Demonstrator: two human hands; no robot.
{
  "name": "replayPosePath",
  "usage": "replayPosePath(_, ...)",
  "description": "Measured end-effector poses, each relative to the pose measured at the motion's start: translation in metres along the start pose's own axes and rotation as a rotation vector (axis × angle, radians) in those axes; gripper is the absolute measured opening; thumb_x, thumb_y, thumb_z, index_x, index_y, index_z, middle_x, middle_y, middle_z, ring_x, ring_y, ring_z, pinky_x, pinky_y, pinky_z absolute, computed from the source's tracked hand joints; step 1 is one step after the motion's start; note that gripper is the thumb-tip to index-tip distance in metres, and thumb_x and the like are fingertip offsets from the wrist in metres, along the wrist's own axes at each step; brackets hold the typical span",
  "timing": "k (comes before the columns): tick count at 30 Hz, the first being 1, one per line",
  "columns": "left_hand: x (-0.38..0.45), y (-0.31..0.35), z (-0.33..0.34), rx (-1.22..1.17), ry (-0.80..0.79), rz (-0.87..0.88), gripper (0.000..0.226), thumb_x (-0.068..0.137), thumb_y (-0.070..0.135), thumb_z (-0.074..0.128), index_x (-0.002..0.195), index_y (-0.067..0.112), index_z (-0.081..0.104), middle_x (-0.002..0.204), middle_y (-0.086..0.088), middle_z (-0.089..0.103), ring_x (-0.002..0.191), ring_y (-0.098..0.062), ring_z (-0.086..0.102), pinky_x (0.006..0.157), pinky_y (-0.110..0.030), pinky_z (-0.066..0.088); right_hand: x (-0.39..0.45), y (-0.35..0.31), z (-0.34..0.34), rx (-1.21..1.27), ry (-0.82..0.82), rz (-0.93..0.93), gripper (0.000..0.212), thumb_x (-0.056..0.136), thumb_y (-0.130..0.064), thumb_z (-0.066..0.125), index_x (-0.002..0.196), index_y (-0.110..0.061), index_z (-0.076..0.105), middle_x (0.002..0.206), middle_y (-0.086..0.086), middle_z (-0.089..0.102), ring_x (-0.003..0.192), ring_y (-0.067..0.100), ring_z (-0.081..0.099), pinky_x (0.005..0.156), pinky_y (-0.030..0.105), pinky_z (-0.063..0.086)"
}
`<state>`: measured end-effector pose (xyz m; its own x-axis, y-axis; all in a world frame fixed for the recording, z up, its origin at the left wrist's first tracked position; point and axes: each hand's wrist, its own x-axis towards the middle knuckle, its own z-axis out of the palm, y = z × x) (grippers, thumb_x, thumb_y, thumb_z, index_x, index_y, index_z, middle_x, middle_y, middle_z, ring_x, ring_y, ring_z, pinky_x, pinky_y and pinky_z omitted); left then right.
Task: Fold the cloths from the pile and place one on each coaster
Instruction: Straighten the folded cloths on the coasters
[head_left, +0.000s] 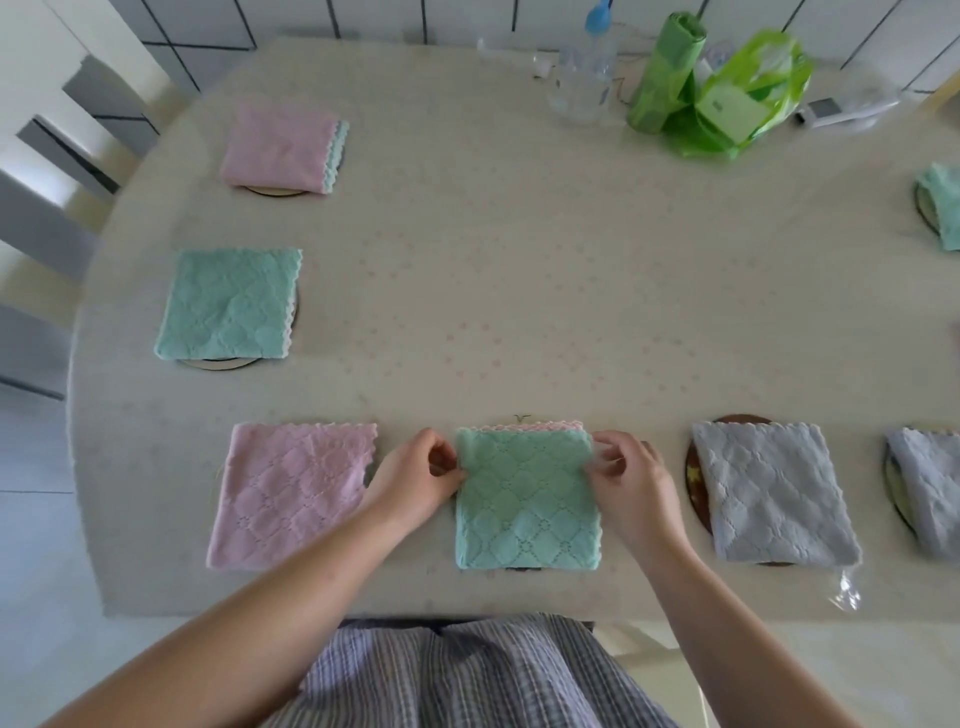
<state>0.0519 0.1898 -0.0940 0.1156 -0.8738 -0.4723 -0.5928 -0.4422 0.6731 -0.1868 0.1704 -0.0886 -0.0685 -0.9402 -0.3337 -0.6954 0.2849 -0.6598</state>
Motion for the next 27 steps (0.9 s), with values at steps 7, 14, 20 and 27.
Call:
replayPosePath(7, -0.025, -0.047, -0.054, -0.283, 0.146, -0.028, 0.023, 0.083, 0.008, 0.065, 0.076, 0.030, 0.060, 0.072, 0.010, 0.066, 0.067, -0.008, 0.062, 0.065, -0.028, 0.050, -0.010, -0.070, 0.034, 0.069, -0.125, -0.185, 0.022, 0.084, -0.017, 0.064, 0.098, -0.034, 0.060, 0.092, -0.011, 0.061, 0.083, -0.001, 0.058, 0.070, 0.015, 0.044)
replayPosePath(14, -0.052, -0.112, -0.131, -0.173, 0.427, -0.127, 0.012, 0.084, 0.015, 0.065, 0.081, 0.024, 0.059, 0.080, 0.012, 0.063, 0.075, -0.003, 0.059, 0.062, -0.019, 0.041, -0.038, -0.118, 0.107, 0.073, -0.317, -0.180, 0.024, 0.083, -0.019, 0.065, 0.105, -0.027, 0.061, 0.095, -0.010, 0.064, 0.085, 0.001, 0.060, 0.076, 0.014, 0.047)
replayPosePath(20, -0.055, -0.153, -0.157, -0.050, 0.187, -0.110, 0.013, 0.084, 0.019, 0.066, 0.079, 0.029, 0.059, 0.082, 0.012, 0.066, 0.078, -0.006, 0.063, 0.068, -0.026, 0.049, -0.052, -0.129, 0.146, -0.035, -0.312, -0.028, 0.034, 0.086, -0.027, 0.063, 0.119, -0.021, 0.060, 0.103, -0.008, 0.067, 0.095, 0.009, 0.062, 0.077, 0.019, 0.044)
replayPosePath(27, -0.035, -0.155, -0.161, -0.025, -0.023, -0.090, 0.011, 0.083, 0.027, 0.066, 0.074, 0.027, 0.060, 0.074, 0.007, 0.066, 0.068, -0.012, 0.063, 0.064, -0.033, 0.053, -0.056, -0.140, 0.159, -0.055, -0.188, 0.066, 0.014, 0.083, -0.025, 0.067, 0.094, -0.017, 0.069, 0.080, -0.004, 0.066, 0.078, 0.016, 0.062, 0.068, 0.028, 0.046)
